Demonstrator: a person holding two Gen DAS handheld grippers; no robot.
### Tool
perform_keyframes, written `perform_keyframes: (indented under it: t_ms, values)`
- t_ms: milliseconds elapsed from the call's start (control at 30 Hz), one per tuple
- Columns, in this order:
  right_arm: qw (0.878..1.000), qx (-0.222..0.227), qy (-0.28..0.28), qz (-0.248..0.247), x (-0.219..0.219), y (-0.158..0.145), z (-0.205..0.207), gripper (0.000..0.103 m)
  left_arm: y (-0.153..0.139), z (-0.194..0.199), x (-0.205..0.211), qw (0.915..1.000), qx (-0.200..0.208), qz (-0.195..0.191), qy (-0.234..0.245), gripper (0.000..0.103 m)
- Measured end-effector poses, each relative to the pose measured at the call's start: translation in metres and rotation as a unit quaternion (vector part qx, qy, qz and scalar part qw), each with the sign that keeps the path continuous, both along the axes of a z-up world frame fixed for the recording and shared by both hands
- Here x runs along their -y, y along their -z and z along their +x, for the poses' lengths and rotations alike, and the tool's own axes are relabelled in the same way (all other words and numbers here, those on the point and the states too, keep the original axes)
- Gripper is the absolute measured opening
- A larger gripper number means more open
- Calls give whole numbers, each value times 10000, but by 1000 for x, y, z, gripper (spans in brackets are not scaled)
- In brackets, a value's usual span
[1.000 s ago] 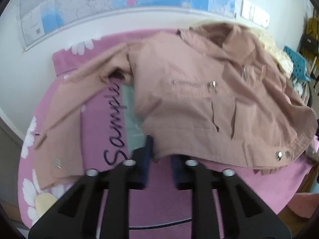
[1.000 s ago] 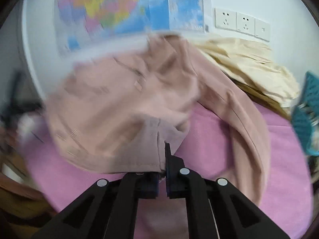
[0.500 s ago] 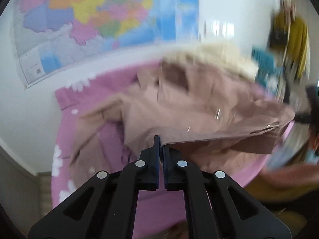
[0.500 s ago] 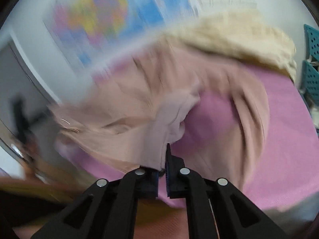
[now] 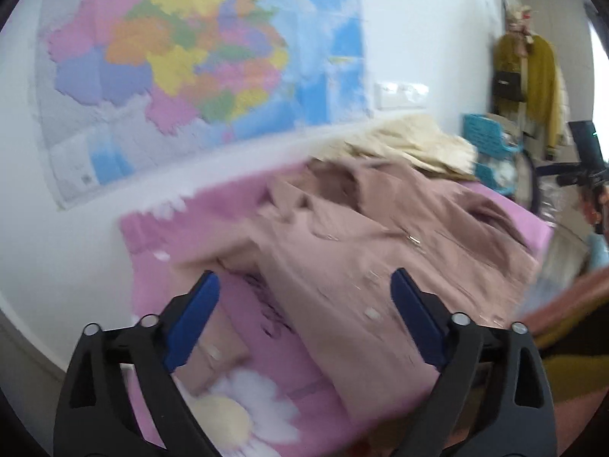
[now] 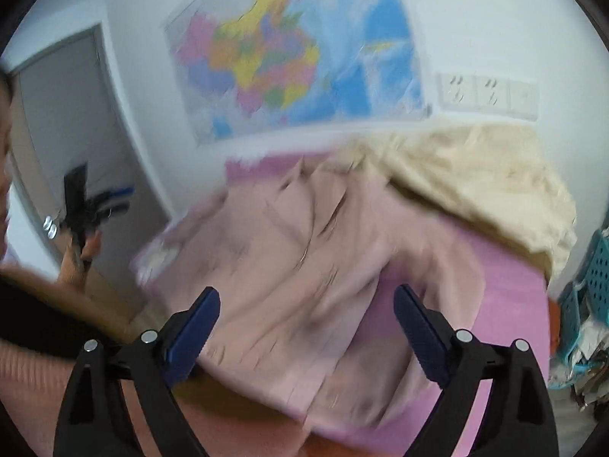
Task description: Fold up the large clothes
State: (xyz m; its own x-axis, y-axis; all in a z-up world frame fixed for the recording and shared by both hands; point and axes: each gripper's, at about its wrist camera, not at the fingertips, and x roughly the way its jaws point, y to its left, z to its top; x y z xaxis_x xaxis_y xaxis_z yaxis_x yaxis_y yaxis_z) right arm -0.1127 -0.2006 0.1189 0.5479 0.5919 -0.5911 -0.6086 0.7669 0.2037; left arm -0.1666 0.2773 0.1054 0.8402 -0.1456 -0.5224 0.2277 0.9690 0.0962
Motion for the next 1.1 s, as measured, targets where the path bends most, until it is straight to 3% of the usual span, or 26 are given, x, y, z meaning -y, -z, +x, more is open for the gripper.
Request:
perform_keyframes:
  t_ms: [67,167,267,333,500,567,600,633,700,733,833,867,933,967,1100]
  values:
    - [9990,76,369,-221,-20,2,34,89,4,34,6,9999,-141,43,-30,92]
    - [9979,-89,479,-420,-61,15,93,77,23,109,17,9972,-626,183,-353,91]
    - [9933,-81,653,-952,-106,31,150,66,51,179,28,9910,-1048,411,-731,78]
    - [9914,-94,621,-1146,-128,40,181,63,70,225,32,9874,-1318,306,-815,76]
    - [9878,-259,525,-1440,-176,62,259,63,110,293,33,9775,-1787,130,-1110,65]
    - [9851,-437,400,-1614,-192,79,281,61,121,311,29,9745,-1903,56,-1189,65]
    - [9818,-542,369,-1785,-199,92,291,49,125,316,28,9730,-1956,60,-1221,65]
    - [9784,-602,353,-1947,-204,101,297,25,132,325,26,9702,-2064,159,-1259,65]
    - [9679,-650,461,-2384,-210,122,311,20,140,334,28,9668,-2184,318,-1291,64]
    - [9701,-736,529,-2253,-205,127,318,19,142,337,28,9661,-2227,373,-1251,64]
    - [9748,-831,641,-1966,-194,123,322,19,136,341,29,9703,-2130,421,-1070,62]
    - [9767,-851,602,-1878,-191,118,318,20,130,340,30,9732,-2059,375,-951,67]
    - [9809,-752,352,-1757,-186,99,306,46,117,340,30,9782,-1915,242,-765,79]
    - [9824,-596,292,-1745,-186,90,301,54,111,341,31,9807,-1822,174,-688,84]
    - [9806,144,101,-1950,-204,60,290,66,94,360,43,9851,-1618,163,-553,88]
